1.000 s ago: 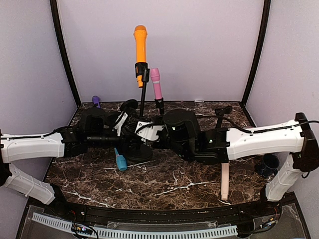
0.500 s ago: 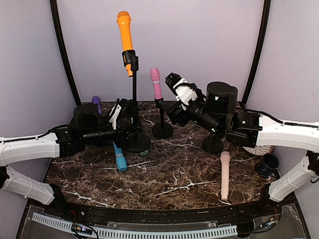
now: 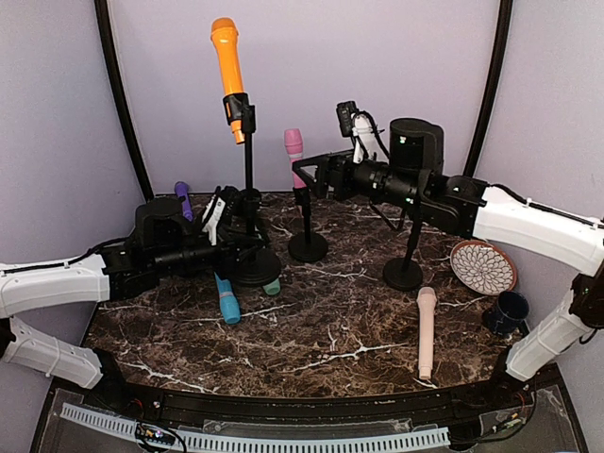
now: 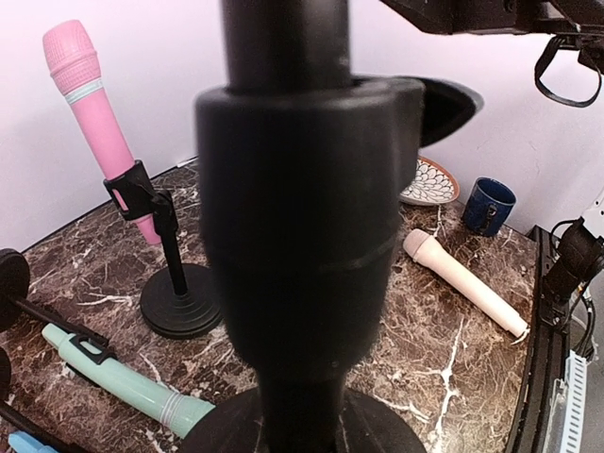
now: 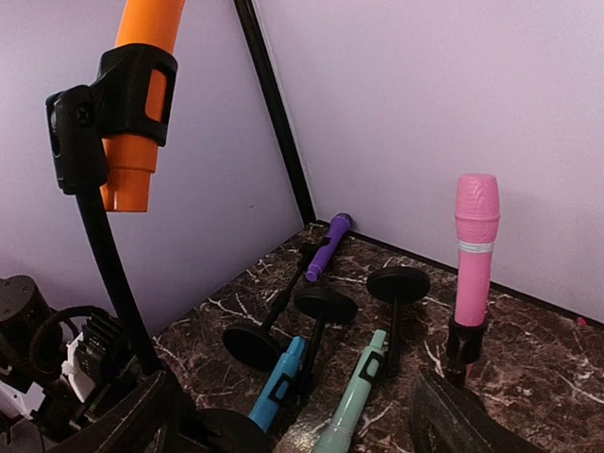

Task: Remove the microphone from the stand
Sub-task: Unscrew the knob on the stand of the microphone stand.

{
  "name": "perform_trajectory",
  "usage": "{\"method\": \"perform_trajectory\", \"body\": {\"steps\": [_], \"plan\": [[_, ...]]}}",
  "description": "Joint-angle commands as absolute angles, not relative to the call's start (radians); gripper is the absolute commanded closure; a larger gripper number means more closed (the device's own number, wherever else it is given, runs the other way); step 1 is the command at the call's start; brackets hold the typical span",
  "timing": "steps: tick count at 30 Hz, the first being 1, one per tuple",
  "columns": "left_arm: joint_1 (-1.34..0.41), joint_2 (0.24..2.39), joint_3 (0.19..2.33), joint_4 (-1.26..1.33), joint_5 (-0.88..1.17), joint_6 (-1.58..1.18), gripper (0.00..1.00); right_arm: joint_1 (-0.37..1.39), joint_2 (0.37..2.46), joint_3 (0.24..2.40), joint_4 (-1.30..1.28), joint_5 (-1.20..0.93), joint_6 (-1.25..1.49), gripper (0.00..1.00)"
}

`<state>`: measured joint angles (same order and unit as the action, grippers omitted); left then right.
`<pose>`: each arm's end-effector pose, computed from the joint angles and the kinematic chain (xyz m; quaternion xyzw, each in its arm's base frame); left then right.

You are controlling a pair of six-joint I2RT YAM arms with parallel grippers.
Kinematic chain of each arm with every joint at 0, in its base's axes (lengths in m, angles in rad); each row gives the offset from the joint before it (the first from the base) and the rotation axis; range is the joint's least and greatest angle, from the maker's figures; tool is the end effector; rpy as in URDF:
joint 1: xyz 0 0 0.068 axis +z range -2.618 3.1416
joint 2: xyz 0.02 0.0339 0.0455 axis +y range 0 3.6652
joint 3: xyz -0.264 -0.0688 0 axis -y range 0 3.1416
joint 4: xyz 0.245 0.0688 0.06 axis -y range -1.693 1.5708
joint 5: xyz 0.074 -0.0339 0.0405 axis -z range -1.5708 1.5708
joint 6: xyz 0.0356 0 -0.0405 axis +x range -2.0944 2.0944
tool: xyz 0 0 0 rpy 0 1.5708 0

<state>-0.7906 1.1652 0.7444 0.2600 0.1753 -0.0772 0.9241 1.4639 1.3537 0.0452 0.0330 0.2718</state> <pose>0.1866 -0.1974 0.2933 0.3181 0.6911 -0.3319 0.5577 0.2126 0.2797 0.4016 -0.2231 0.6948 0.3749 0.5718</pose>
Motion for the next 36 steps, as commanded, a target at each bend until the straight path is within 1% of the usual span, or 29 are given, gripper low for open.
{"method": "perform_trajectory", "body": {"steps": [1,5,10,15,17,28,36], "plan": [[-0.794,1.103,0.745,0.402,0.136,-0.052,1.0,0.917,1.506,1.386,0.048,-0.143,0.487,0.16],[-0.795,1.095,0.74,0.405,0.116,-0.052,1.0,0.916,1.545,1.374,0.082,-0.226,0.569,0.18],[-0.794,1.083,0.731,0.411,0.1,-0.052,1.0,0.916,1.564,1.303,0.23,-0.321,0.701,0.19],[-0.795,1.083,0.733,0.412,0.105,-0.055,1.0,0.917,1.589,1.25,0.368,-0.38,0.838,0.26],[-0.795,1.083,0.733,0.413,0.106,-0.056,1.0,0.921,1.603,1.236,0.411,-0.386,0.876,0.27],[-0.795,1.083,0.734,0.414,0.119,-0.057,1.0,0.934,1.662,1.286,0.437,-0.386,0.887,0.43],[-0.794,1.087,0.734,0.412,0.123,-0.057,1.0,0.937,1.695,1.332,0.423,-0.406,0.856,0.51]]}}
